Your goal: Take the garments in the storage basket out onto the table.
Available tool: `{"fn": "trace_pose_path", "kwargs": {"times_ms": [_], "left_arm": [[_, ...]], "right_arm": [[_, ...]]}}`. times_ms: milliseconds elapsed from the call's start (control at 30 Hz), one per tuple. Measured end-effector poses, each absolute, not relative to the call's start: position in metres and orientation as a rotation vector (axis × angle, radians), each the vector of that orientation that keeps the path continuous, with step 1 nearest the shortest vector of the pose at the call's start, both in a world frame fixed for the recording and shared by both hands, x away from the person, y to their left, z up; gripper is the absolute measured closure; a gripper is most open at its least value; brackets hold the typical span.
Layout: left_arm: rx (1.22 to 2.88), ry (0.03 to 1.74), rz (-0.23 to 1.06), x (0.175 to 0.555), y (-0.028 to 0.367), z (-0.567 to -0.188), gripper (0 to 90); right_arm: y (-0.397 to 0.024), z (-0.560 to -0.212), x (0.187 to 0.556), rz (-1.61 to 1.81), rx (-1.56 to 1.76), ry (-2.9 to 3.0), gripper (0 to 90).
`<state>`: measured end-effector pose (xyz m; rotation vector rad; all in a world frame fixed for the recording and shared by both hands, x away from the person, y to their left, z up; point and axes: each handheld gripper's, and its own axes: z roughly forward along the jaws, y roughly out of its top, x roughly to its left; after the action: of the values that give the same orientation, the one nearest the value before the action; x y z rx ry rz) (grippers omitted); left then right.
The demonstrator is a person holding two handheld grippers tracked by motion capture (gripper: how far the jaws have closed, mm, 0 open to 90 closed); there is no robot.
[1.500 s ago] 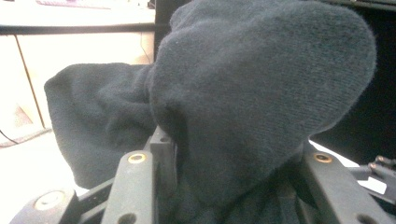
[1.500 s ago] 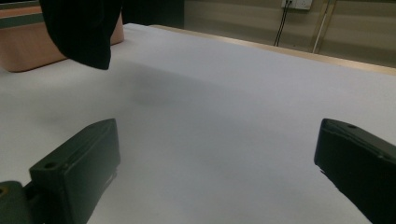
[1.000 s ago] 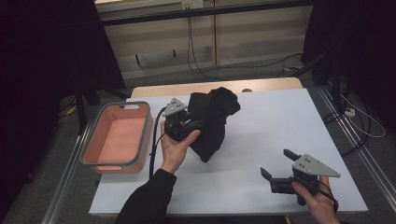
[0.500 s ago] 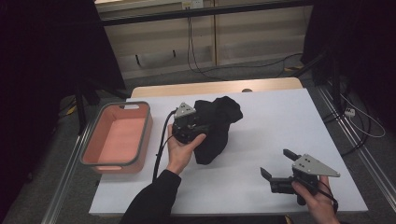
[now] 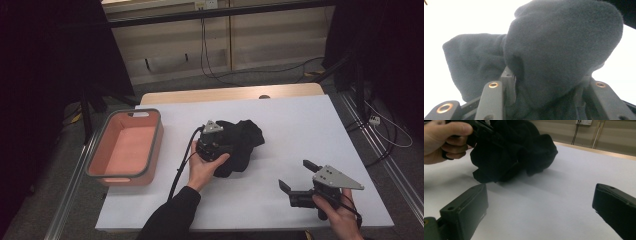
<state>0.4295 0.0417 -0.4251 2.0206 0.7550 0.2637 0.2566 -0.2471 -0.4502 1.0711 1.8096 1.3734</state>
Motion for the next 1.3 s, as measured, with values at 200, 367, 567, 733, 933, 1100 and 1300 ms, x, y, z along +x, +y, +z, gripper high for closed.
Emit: {"fn": "trace_pose_path", "kwargs": {"times_ms": [200,367,567,733,933,1100,1300], "left_arm": [[2.069,0.76,0.264,0.432,0.037,-0.441,51.1],[2.11,0.748,0.236,0.434,0.033,-0.451,48.9],[2.125,0.731,0.227,0.435,0.028,-0.459,45.4],[2.129,0.683,0.26,0.437,0.026,-0.463,44.6],[2.123,0.69,0.259,0.436,0.026,-0.461,36.4],[2.118,0.676,0.286,0.433,0.026,-0.458,27.0],[2.081,0.689,0.268,0.432,0.029,-0.452,11.6]], "right_arm": [[-0.247,-0.45,0.257,1.372,1.068,1.813,0.0],[-0.247,-0.45,0.257,1.372,1.069,1.814,0.0],[-0.246,-0.451,0.257,1.373,1.069,1.823,0.0],[-0.246,-0.451,0.257,1.369,1.065,1.827,0.0],[-0.247,-0.451,0.257,1.37,1.071,1.826,0.0],[-0.247,-0.451,0.257,1.37,1.07,1.826,0.0],[-0.246,-0.45,0.256,1.371,1.064,1.824,0.0]]}}
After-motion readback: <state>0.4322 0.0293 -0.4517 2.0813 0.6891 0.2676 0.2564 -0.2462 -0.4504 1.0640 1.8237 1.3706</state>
